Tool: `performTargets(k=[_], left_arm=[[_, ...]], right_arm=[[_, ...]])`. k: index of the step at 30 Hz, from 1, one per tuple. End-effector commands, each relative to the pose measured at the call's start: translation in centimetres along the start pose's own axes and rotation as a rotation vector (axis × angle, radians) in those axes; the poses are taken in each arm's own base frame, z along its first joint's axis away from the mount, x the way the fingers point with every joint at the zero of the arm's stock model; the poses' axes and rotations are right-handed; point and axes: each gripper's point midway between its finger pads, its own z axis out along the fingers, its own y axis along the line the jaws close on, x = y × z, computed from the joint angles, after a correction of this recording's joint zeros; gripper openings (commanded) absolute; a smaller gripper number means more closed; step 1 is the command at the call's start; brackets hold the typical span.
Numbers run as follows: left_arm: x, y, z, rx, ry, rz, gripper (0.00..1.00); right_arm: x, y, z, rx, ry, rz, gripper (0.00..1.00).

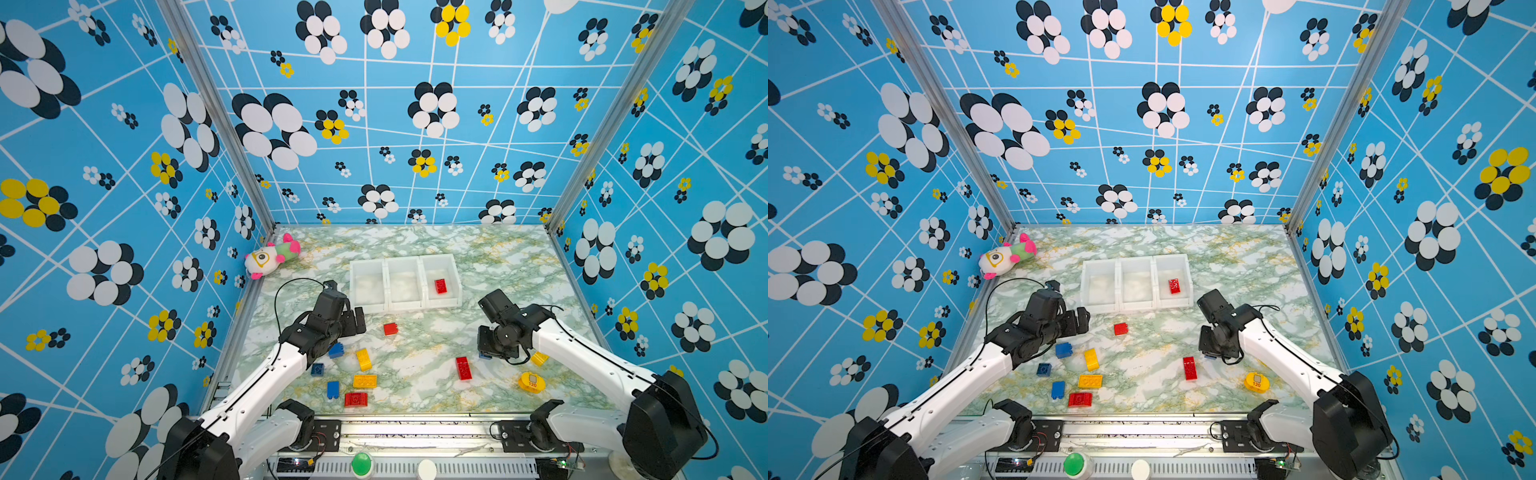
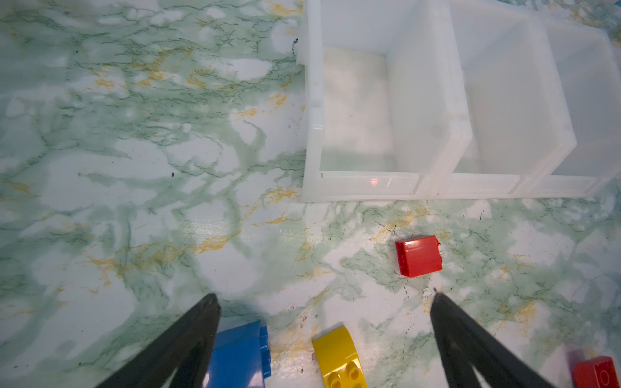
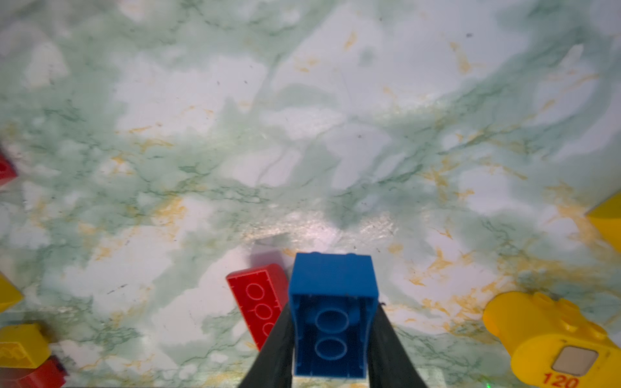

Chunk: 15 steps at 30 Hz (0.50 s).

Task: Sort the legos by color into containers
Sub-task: 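Carry the blue brick into the middle bin compartment and release it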

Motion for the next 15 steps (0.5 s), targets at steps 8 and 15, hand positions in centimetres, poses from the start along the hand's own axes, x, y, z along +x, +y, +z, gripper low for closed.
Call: performTargets(k=[8,15], left_arm=[[1.4,0.7,-0.8,-0.003,0.024,-0.004,0.99],[1.6,0.8,-1.1,-0.004,0.028,0.0,0.99]], right_arm=[[-6.2,9.0,-1.9,-0.146,-0.111,-0.132,0.23],[-10.7,15.9,-2.5,-0.216,-0.185,-0.229,0.23]])
